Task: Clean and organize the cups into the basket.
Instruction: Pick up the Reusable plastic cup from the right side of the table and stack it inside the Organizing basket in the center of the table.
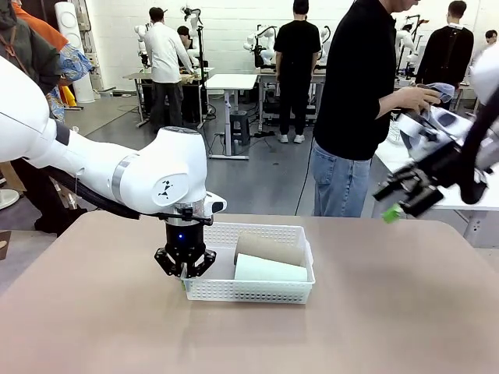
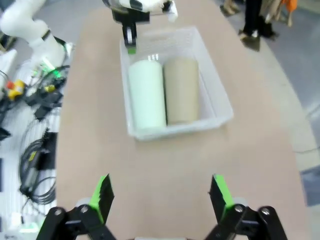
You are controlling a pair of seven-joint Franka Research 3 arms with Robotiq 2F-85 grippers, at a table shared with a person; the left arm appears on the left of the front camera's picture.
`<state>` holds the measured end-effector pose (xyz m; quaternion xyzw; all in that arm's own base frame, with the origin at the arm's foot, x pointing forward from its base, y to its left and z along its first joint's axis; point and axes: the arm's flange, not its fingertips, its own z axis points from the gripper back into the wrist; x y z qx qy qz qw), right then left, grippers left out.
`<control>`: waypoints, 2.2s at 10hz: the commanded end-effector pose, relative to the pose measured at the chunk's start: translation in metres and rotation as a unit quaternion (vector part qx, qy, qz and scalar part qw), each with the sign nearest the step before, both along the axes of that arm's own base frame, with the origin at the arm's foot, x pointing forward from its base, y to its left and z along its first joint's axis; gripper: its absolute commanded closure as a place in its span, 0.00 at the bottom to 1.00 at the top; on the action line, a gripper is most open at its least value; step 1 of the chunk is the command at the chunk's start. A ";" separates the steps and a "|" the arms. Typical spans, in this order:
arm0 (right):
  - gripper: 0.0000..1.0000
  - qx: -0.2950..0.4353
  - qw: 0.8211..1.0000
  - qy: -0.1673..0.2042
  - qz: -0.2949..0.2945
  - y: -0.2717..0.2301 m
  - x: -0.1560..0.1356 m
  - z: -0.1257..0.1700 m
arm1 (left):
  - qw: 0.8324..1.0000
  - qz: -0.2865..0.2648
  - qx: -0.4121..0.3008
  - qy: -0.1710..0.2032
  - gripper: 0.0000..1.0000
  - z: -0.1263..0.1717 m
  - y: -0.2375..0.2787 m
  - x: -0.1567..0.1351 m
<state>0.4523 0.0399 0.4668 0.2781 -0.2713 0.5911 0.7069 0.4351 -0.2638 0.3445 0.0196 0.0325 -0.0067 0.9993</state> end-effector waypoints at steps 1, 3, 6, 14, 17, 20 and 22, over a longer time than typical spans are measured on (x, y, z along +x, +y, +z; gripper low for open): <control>0.00 0.050 0.998 0.015 -0.017 -0.048 0.003 -0.024 | 1.000 -0.003 0.003 0.001 1.00 -0.002 0.000 -0.001; 0.00 0.095 0.995 -0.007 -0.017 -0.090 -0.010 -0.026 | 1.000 -0.003 0.003 0.001 1.00 -0.002 0.000 -0.001; 0.00 0.132 0.989 -0.054 -0.040 -0.137 -0.025 -0.032 | 1.000 -0.003 0.003 0.001 1.00 -0.002 0.000 -0.001; 0.00 0.117 0.991 -0.049 -0.048 -0.144 -0.026 -0.026 | 1.000 -0.003 0.003 0.001 1.00 -0.002 0.000 -0.001; 0.00 0.117 0.991 -0.049 -0.048 -0.144 -0.026 -0.026 | 1.000 -0.003 0.003 0.001 1.00 -0.002 0.000 -0.001; 0.00 0.117 0.991 -0.049 -0.048 -0.144 -0.026 -0.026 | 1.000 -0.003 0.003 0.001 1.00 -0.002 0.000 -0.001; 0.00 0.117 0.991 -0.049 -0.048 -0.144 -0.026 -0.026 | 1.000 -0.003 0.003 0.001 1.00 -0.002 0.000 -0.001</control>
